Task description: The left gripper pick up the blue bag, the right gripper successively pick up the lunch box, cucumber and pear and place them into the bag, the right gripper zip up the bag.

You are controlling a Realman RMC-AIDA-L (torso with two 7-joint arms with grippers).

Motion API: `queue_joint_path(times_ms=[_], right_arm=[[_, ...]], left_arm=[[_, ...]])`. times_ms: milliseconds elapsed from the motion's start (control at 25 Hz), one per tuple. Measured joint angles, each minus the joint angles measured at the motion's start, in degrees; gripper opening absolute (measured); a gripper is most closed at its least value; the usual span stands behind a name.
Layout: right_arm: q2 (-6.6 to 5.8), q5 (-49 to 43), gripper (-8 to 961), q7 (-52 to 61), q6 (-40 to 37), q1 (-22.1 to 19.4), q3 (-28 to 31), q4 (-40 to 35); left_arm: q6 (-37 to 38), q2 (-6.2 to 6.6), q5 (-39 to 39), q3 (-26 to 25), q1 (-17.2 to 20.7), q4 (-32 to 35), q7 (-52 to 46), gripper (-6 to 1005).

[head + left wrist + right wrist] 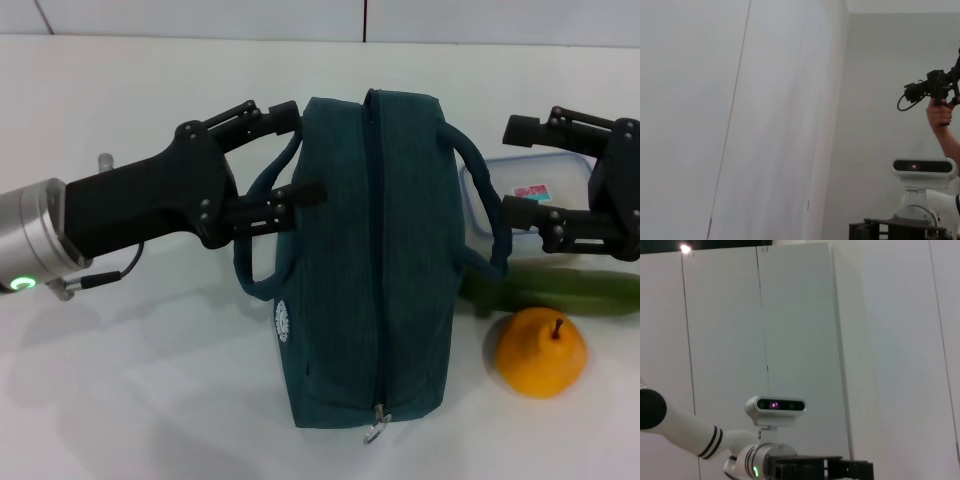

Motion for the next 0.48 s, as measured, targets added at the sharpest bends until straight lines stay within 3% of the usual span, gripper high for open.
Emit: queue_joint_path(times_ms=[480], right_arm=[[-0.02,1.0,825,-0.1,0.2,0.0,-0.3,0.9]], left_arm=[[0.0,-0.07,0.0,0.0,0.6,0.2,-0.2,856]])
